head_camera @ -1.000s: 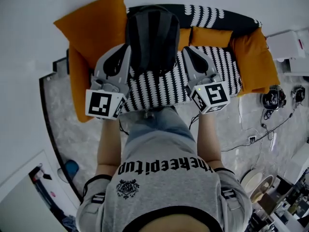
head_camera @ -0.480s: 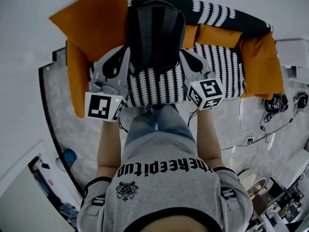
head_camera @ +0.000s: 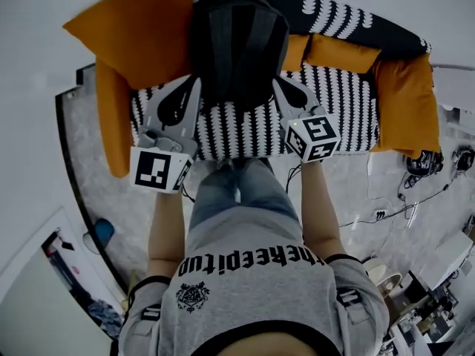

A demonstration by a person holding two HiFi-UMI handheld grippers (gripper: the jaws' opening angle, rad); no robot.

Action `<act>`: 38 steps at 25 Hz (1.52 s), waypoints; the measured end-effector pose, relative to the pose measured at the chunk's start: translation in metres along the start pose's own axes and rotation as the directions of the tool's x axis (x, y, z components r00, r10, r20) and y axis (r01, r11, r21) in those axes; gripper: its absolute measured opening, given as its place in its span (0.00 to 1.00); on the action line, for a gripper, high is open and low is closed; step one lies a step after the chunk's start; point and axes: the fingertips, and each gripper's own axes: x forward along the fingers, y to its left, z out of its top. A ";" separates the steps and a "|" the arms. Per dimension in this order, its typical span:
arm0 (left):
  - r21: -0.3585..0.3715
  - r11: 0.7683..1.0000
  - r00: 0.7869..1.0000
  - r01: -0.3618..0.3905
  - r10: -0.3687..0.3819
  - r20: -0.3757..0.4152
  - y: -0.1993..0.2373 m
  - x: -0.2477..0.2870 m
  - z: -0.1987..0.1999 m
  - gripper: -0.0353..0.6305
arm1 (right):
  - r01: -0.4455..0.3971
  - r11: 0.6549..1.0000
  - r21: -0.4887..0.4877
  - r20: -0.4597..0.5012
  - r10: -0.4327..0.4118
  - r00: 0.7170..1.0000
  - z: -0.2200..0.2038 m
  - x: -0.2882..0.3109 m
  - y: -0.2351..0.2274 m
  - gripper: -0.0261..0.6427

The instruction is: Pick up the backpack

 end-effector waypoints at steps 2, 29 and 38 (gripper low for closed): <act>-0.006 1.000 1.000 -0.001 0.001 -0.010 0.000 0.003 -0.005 0.08 | -0.006 1.000 0.009 -0.019 0.006 1.000 -0.007 0.007 -0.005 0.04; -0.060 0.995 0.997 -0.073 0.072 -0.028 0.003 0.015 -0.026 0.08 | -0.066 0.991 0.112 -0.240 0.092 0.966 -0.087 0.104 -0.079 0.28; -0.050 0.998 0.999 -0.033 0.032 -0.027 -0.002 0.028 -0.033 0.08 | -0.099 0.988 0.119 -0.242 0.125 0.962 -0.081 0.134 -0.092 0.32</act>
